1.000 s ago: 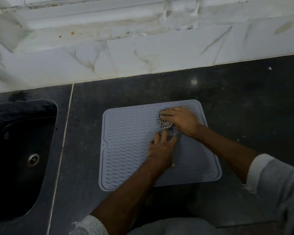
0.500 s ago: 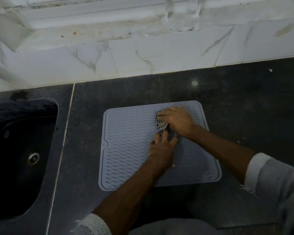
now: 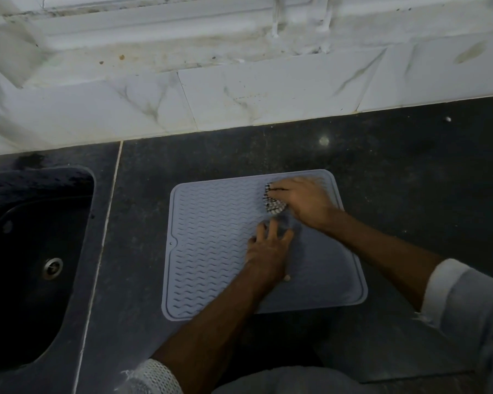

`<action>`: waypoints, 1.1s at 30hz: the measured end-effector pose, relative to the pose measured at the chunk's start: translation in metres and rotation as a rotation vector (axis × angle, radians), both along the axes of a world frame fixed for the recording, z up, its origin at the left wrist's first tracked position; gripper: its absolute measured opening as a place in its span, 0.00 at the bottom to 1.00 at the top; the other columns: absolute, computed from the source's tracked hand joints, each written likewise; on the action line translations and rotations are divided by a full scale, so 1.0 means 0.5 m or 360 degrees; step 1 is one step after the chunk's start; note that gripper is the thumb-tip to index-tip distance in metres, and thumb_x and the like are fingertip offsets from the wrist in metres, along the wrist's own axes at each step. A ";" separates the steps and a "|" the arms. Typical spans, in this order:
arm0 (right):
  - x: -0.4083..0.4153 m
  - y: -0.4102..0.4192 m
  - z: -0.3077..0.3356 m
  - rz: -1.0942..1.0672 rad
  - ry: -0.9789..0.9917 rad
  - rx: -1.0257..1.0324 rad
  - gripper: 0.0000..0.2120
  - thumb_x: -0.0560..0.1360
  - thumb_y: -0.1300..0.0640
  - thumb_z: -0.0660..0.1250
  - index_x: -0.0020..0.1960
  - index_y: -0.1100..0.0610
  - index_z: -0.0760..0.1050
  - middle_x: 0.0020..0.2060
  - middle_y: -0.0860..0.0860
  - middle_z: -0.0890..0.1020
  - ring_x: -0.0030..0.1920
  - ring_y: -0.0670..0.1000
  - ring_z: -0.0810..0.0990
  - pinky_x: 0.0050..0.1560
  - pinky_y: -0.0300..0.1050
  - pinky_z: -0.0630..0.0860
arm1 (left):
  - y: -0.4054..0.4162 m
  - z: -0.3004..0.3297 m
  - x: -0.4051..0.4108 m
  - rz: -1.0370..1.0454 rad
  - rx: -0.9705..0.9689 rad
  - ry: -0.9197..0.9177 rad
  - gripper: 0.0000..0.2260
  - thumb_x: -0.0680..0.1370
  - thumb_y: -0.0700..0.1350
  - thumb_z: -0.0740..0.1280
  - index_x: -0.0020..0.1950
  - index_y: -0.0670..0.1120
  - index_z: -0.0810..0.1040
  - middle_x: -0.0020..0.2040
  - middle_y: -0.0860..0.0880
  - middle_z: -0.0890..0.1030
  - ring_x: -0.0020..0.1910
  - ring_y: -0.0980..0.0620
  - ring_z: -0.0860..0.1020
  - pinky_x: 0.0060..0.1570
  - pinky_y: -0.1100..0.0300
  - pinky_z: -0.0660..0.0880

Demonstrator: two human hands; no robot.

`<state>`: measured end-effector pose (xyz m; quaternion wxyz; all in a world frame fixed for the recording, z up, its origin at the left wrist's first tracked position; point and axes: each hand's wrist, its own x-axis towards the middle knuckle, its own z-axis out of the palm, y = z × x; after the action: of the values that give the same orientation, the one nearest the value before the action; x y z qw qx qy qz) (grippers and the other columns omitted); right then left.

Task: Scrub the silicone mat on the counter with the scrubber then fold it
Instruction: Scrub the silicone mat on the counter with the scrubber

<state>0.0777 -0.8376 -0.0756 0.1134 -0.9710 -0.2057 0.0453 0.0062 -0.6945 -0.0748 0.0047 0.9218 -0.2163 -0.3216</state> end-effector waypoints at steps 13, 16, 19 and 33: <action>-0.037 -0.109 -0.005 0.0078 -0.0027 -0.0087 0.23 0.70 0.65 0.66 0.65 0.56 0.73 0.65 0.57 0.74 0.65 0.60 0.71 0.65 0.56 0.66 | -0.007 0.015 -0.001 -0.0009 0.0021 -0.0046 0.47 0.66 0.53 0.77 0.76 0.53 0.51 0.77 0.43 0.42 0.75 0.37 0.46 0.68 0.38 0.60; -0.047 -0.106 -0.007 0.0031 -0.0025 -0.0031 0.23 0.71 0.66 0.65 0.66 0.55 0.72 0.66 0.56 0.74 0.65 0.59 0.70 0.65 0.56 0.67 | -0.006 0.022 -0.007 -0.0051 0.0039 -0.0079 0.46 0.68 0.53 0.76 0.77 0.53 0.50 0.77 0.42 0.44 0.75 0.38 0.48 0.69 0.39 0.58; -0.051 -0.112 -0.013 0.0006 0.0003 0.0081 0.24 0.72 0.67 0.65 0.67 0.56 0.71 0.67 0.57 0.72 0.67 0.58 0.69 0.67 0.57 0.66 | 0.003 0.019 -0.017 -0.0221 -0.0074 -0.0187 0.45 0.70 0.51 0.75 0.77 0.54 0.48 0.78 0.43 0.45 0.76 0.41 0.48 0.71 0.42 0.54; -0.036 -0.083 -0.007 -0.0093 0.0223 0.0300 0.17 0.78 0.58 0.60 0.66 0.57 0.71 0.68 0.56 0.72 0.68 0.57 0.67 0.72 0.52 0.59 | -0.019 0.006 -0.006 -0.0347 -0.0140 -0.0063 0.42 0.71 0.52 0.73 0.77 0.58 0.50 0.78 0.47 0.44 0.76 0.41 0.46 0.72 0.40 0.50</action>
<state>0.0596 -0.8789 -0.0792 0.2196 -0.9560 -0.1724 0.0901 0.0030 -0.7041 -0.0721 0.0061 0.8979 -0.3291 -0.2922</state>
